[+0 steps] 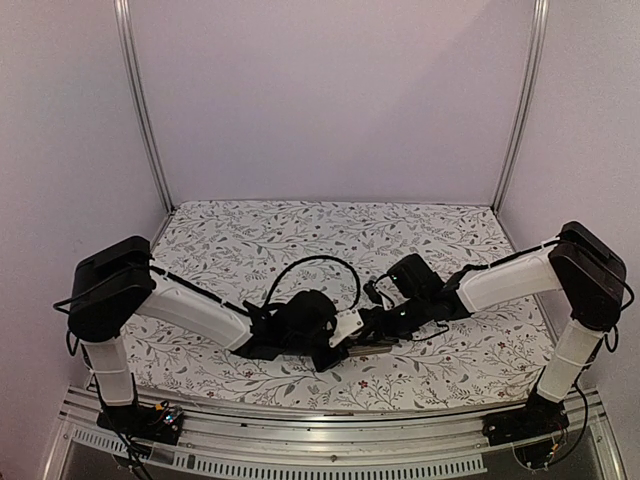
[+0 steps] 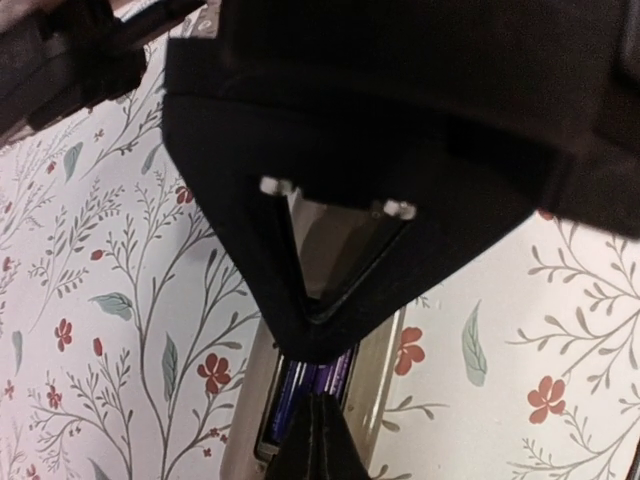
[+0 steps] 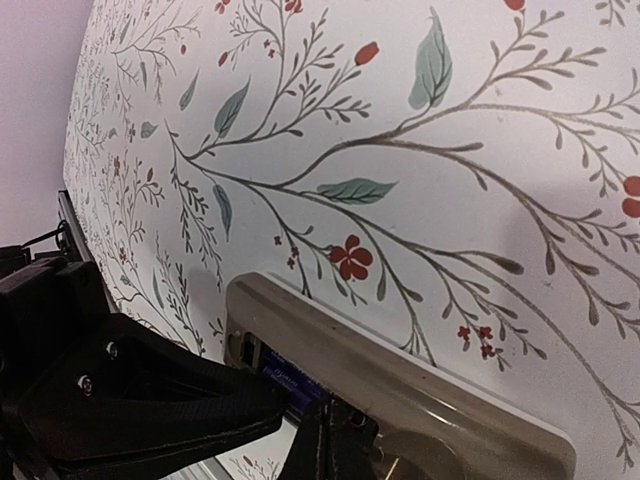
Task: Load the batteries into the remote control
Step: Adjust the battery in the battery compartment.
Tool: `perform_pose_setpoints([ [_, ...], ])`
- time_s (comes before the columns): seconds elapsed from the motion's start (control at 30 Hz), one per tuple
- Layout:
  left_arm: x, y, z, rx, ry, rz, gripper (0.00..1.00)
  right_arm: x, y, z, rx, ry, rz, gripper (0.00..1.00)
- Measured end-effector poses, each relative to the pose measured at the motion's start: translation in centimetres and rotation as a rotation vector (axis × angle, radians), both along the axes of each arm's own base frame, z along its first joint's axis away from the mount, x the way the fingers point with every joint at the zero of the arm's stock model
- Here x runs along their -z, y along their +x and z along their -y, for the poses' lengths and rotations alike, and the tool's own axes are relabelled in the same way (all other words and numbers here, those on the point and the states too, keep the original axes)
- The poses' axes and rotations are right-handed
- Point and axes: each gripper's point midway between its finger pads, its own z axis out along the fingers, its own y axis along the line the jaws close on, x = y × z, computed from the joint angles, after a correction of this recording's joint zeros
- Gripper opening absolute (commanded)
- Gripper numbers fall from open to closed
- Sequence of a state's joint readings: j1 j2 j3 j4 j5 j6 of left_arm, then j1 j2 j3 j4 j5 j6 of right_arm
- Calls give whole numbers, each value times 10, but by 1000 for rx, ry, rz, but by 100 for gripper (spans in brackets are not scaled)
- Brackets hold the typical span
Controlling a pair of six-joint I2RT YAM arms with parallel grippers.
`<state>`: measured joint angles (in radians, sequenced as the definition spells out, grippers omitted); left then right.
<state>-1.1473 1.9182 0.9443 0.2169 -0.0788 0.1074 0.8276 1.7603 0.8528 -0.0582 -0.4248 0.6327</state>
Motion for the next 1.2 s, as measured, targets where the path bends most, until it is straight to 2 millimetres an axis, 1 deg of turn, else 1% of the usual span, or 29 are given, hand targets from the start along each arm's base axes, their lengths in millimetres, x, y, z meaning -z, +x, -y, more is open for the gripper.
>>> perform_pose_setpoints([
  [0.1, 0, 0, 0, -16, -1, -13, 0, 0, 1, 4, 8, -5, -1, 0],
  [0.37, -1, 0, -4, -59, -6, -48, 0, 0, 0, 4, 7, -4, -1, 0],
  [0.47, -1, 0, -9, -74, 19, -56, 0, 0, 0, 3, 6, -2, -2, 0],
  [0.6, -1, -1, -9, -79, 51, -59, 0, 0, 0, 3, 4, 0, -3, 0],
  [0.8, -1, -7, -6, -68, 81, -51, 0, 0, -1, 3, 2, 3, -6, 0],
  [0.93, 1, -7, -5, -70, 95, -53, 0, 0, -1, 3, 1, 3, -7, 0],
  [1.07, 1, -4, 4, -69, 91, -63, 0, 0, 0, 3, 4, 7, -15, 0],
  [1.2, 2, -5, 5, -72, 86, -70, 0, 0, -1, 3, 6, 10, -22, 0],
])
